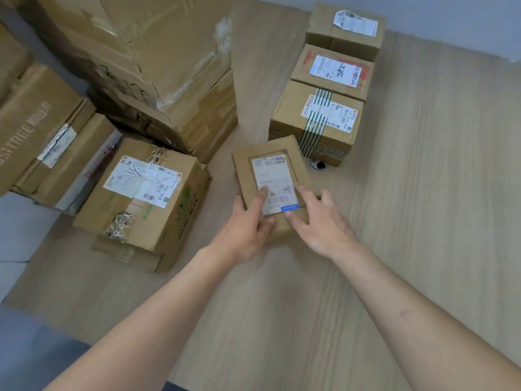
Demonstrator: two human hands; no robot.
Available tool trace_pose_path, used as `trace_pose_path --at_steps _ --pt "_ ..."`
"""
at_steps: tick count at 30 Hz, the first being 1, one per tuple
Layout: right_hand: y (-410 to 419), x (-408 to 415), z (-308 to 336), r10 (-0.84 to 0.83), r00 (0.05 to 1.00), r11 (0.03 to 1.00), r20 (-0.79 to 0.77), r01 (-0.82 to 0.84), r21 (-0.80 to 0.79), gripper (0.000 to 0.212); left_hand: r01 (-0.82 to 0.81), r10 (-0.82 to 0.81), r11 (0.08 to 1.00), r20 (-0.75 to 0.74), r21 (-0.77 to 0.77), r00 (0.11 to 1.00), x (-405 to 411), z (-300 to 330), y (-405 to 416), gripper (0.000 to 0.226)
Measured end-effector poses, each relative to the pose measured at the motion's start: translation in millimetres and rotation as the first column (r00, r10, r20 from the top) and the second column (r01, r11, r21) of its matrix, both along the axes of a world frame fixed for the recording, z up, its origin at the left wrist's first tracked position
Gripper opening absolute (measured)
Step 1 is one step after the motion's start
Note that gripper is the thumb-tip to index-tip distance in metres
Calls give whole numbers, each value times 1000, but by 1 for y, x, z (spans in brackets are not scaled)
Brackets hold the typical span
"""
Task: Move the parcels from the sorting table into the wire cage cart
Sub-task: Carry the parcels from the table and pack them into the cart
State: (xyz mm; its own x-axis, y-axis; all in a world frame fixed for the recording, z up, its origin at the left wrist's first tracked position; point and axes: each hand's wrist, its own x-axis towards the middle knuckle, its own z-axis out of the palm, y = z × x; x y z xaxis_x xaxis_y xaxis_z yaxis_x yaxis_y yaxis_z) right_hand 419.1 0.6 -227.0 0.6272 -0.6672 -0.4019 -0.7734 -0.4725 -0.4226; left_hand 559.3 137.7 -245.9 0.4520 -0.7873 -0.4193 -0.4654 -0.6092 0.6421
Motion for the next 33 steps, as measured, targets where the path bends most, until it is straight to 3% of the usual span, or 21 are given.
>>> trace_pose_path --at_steps 3,7,10,18,23,33 --pt "14 -10 -6 26 998 996 61 -31 81 67 -82 79 995 -51 -50 996 -1 -5 9 73" --pt "20 -15 -20 -78 979 970 186 31 241 74 -109 98 988 -106 -109 990 0 -7 20 76" --pt "30 -17 -21 -116 968 965 224 57 254 78 -97 85 989 -105 -115 991 -1 -6 26 77" --pt "53 -40 22 -137 959 980 249 96 172 80 -33 23 986 -60 -164 998 -15 36 46 77" --pt "65 -57 64 -65 958 994 280 37 104 80 -33 35 977 6 -210 999 -30 79 63 76" --pt "100 -107 111 159 910 984 384 -179 18 80 -233 258 925 48 -301 965 -113 127 126 75"
